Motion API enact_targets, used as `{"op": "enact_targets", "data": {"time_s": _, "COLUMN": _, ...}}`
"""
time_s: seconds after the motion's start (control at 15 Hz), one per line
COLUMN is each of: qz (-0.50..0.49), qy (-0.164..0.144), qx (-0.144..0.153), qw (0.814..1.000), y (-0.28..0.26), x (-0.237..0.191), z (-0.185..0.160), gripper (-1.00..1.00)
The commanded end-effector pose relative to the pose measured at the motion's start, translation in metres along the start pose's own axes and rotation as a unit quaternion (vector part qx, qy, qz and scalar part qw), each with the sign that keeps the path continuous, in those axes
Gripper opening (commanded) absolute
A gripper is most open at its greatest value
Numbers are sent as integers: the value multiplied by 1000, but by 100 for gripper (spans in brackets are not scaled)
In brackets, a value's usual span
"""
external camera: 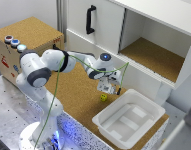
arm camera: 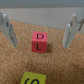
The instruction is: Place the grasped pink block inside the right cabinet
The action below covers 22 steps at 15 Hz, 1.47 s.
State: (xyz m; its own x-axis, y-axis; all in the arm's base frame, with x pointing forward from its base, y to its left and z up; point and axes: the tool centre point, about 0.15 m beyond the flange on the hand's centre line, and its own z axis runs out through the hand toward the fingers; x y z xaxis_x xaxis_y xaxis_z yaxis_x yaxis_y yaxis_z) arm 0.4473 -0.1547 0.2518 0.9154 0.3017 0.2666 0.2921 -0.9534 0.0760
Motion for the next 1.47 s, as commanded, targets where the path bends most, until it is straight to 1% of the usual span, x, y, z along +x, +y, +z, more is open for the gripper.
{"op": "enact_targets", "data": {"time_s": 0.0, "qz": 3, "qy": -58, "qx": -15, "qw": 998, "y": 1, "x": 44, "z": 54, "gripper": 100}}
{"op": "enact_targets", "data": {"time_s": 0.27, "qz": 4, "qy": -63, "qx": -5, "qw": 998, "y": -9, "x": 50, "z": 61, "gripper": 100}}
{"op": "enact_targets", "data": {"time_s": 0.47, "qz": 12, "qy": -64, "qx": -1, "qw": 998, "y": -5, "x": 55, "z": 67, "gripper": 100}}
{"op": "enact_targets", "data": {"time_s": 0.53, "qz": 14, "qy": -64, "qx": 4, "qw": 998, "y": -2, "x": 56, "z": 67, "gripper": -100}}
{"op": "enact_targets", "data": {"time_s": 1.0, "qz": 46, "qy": -53, "qx": 20, "qw": 997, "y": 3, "x": 45, "z": 49, "gripper": -100}}
{"op": "enact_targets", "data": {"time_s": 1.07, "qz": 49, "qy": -50, "qx": 18, "qw": 997, "y": 3, "x": 43, "z": 45, "gripper": -100}}
{"op": "enact_targets", "data": {"time_s": 1.2, "qz": 67, "qy": -44, "qx": -2, "qw": 997, "y": 5, "x": 35, "z": 34, "gripper": -100}}
{"op": "enact_targets", "data": {"time_s": 1.33, "qz": 102, "qy": -37, "qx": -4, "qw": 994, "y": 11, "x": 24, "z": 16, "gripper": -100}}
{"op": "enact_targets", "data": {"time_s": 1.4, "qz": 112, "qy": -28, "qx": -8, "qw": 993, "y": 14, "x": 22, "z": 2, "gripper": -100}}
